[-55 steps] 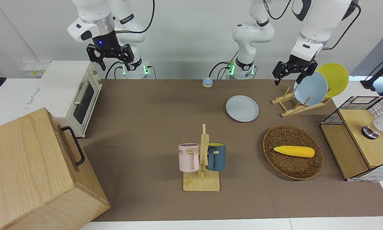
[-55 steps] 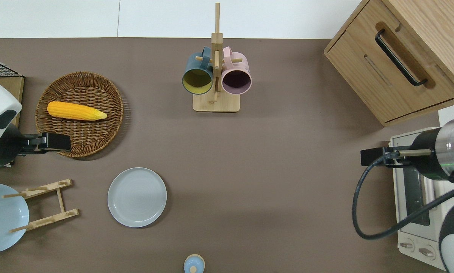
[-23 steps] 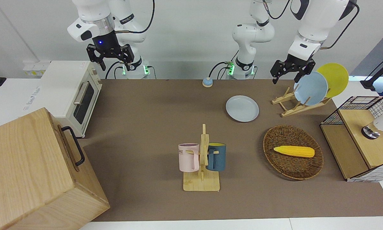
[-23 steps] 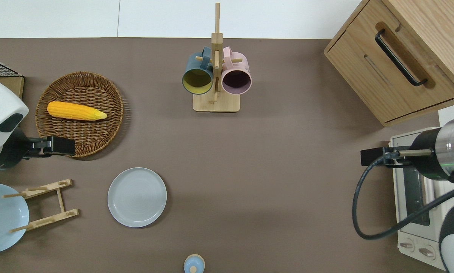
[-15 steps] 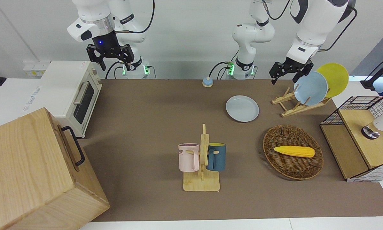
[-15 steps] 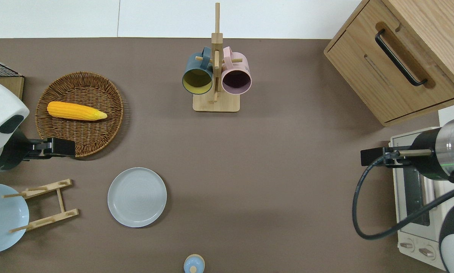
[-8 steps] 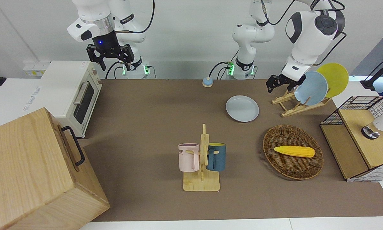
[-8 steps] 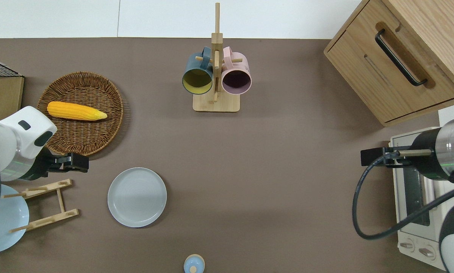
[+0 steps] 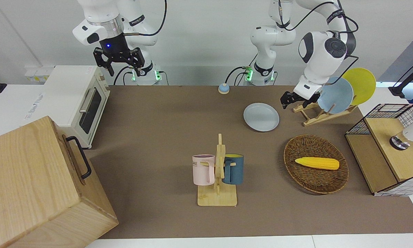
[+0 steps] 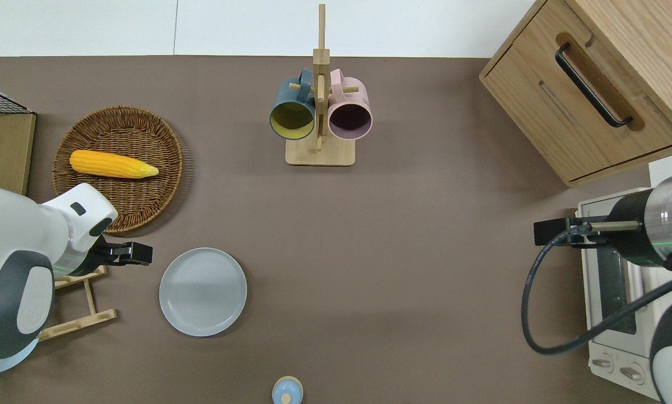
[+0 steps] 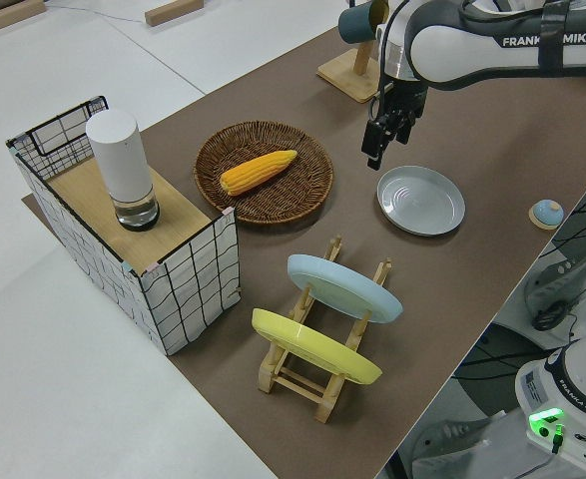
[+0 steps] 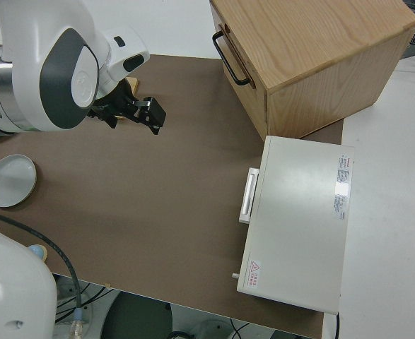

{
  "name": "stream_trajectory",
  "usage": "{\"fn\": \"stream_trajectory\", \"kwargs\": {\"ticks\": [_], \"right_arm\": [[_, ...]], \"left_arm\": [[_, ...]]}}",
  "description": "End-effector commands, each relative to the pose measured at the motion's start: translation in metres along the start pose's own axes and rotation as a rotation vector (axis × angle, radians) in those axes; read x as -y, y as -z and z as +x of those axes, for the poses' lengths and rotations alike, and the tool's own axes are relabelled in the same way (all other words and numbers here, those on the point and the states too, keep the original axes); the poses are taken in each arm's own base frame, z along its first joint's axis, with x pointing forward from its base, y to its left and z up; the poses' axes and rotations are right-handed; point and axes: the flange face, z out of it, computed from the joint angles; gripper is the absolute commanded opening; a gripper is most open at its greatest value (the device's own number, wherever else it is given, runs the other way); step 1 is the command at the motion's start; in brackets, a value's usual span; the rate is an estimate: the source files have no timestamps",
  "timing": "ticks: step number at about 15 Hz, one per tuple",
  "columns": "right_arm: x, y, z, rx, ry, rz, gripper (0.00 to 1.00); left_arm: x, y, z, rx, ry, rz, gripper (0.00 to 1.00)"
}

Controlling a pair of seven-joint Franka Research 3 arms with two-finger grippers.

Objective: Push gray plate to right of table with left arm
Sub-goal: 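Move the left gripper toward the gray plate's edge nearest it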

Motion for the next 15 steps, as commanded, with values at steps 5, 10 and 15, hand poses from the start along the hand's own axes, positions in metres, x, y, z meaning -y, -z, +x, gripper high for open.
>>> {"fn": "stream_trajectory", "kwargs": {"ticks": [5, 10, 15], "right_arm": [[-0.001, 0.0, -0.008, 0.004, -0.021, 0.009, 0.996], [-0.001, 0.0, -0.008, 0.004, -0.021, 0.009, 0.996], [-0.001, 0.0, -0.008, 0.004, -0.021, 0.009, 0.996]], "left_arm": [[0.014, -0.065, -0.032, -0.014, -0.004, 0.007, 0.98], [0.02, -0.126, -0.053, -0.003, 0.048, -0.026, 0.98], [0.019, -0.129, -0.054, 0.002, 0.067, -0.044, 0.97]]}}
